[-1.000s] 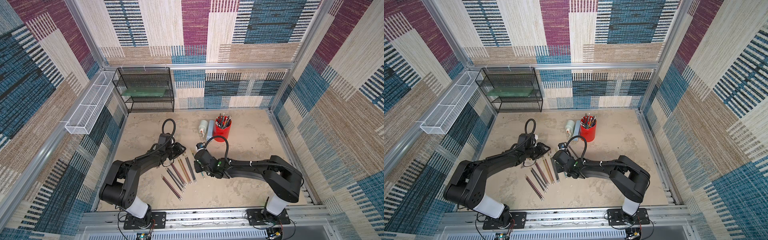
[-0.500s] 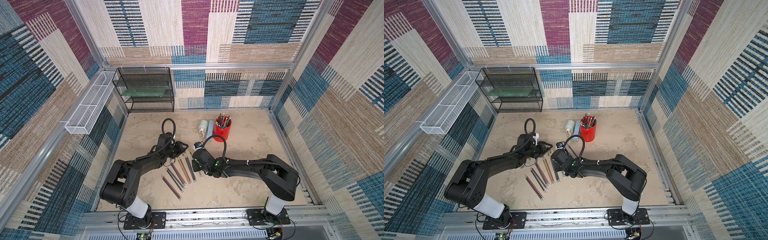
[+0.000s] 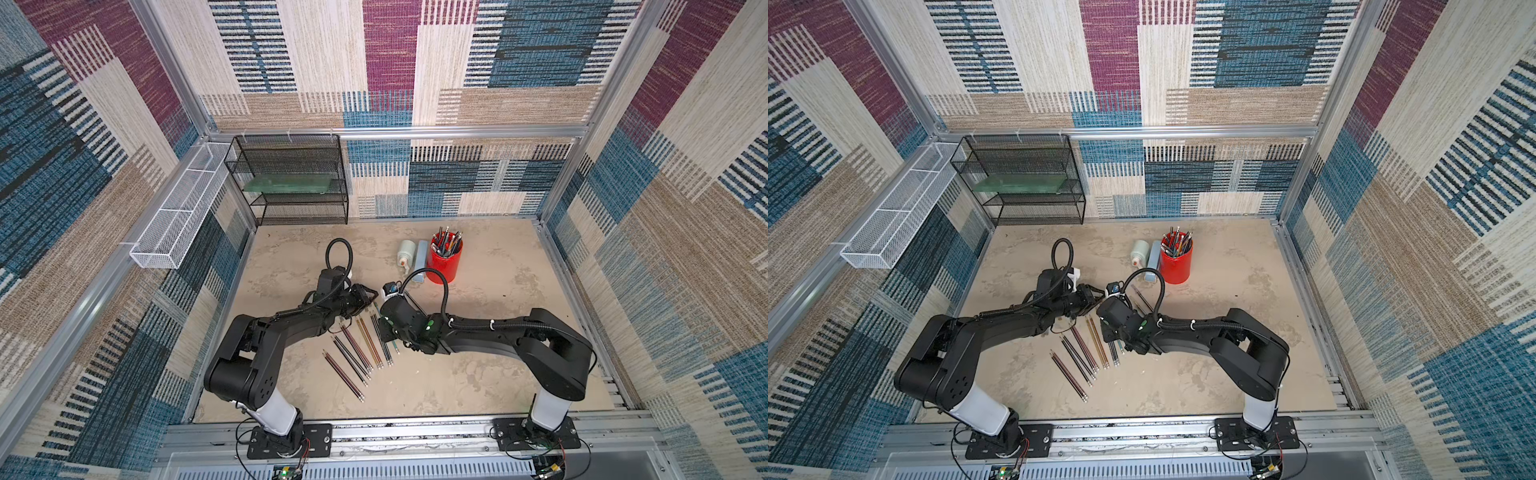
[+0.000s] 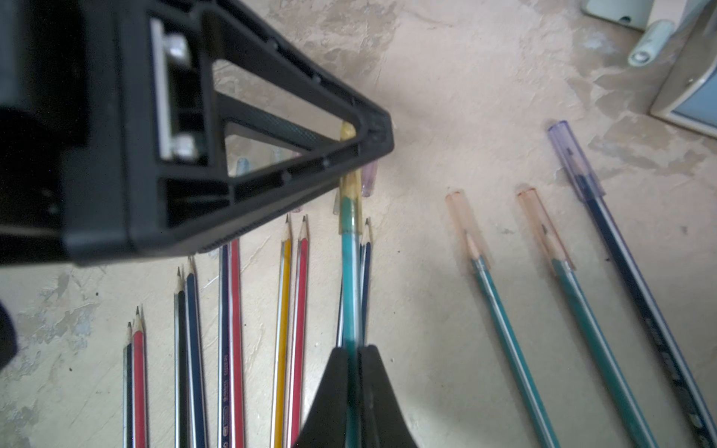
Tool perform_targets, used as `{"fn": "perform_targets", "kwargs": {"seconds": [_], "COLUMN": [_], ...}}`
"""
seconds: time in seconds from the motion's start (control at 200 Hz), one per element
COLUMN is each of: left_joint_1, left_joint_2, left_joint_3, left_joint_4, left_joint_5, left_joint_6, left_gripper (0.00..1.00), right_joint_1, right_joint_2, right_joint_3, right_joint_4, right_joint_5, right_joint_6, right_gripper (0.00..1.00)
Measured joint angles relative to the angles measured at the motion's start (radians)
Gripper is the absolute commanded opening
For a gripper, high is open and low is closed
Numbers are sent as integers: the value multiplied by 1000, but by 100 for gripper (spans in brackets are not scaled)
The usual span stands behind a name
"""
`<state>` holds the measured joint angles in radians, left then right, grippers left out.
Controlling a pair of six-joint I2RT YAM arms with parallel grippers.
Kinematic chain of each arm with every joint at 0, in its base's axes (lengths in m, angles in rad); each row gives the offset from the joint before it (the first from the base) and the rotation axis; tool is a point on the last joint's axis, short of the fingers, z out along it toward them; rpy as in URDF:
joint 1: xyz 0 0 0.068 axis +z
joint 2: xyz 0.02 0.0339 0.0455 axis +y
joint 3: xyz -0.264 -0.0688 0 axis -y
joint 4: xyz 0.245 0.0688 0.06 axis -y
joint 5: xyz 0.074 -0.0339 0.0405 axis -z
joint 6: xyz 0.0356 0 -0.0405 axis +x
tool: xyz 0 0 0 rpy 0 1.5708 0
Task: Remove the protective cover of the pencils
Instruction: Remove the protective sleeve from the pencil.
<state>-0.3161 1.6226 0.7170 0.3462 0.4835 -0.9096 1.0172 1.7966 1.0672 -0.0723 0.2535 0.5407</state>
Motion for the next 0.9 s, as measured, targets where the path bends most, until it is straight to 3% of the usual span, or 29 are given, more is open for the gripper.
{"fn": "perform_targets", "kwargs": {"seconds": [0.1,0.511,0.816,0.896], "left_joint_1": [0,0,0,0], "left_joint_2": [0,20,32,32], "left_joint_3": [0,-10,-4,-1], "left_joint_4": [8,23,23,23], "left_joint_5": [5,19,20,20], "left_joint_6": [-5,-34,-45,-44], "left_gripper": [26,21,9,8], "right_joint_1": [3,1,-5,-6], "right_joint_2": [6,22,30,30], "right_joint_3": [12,37,40,40], "right_joint_4": [-4,-8,-9,-8], "right_joint_5": [0,2,1,2], "right_joint_6": [0,0,0,0], "right_gripper": [0,0,0,13]}}
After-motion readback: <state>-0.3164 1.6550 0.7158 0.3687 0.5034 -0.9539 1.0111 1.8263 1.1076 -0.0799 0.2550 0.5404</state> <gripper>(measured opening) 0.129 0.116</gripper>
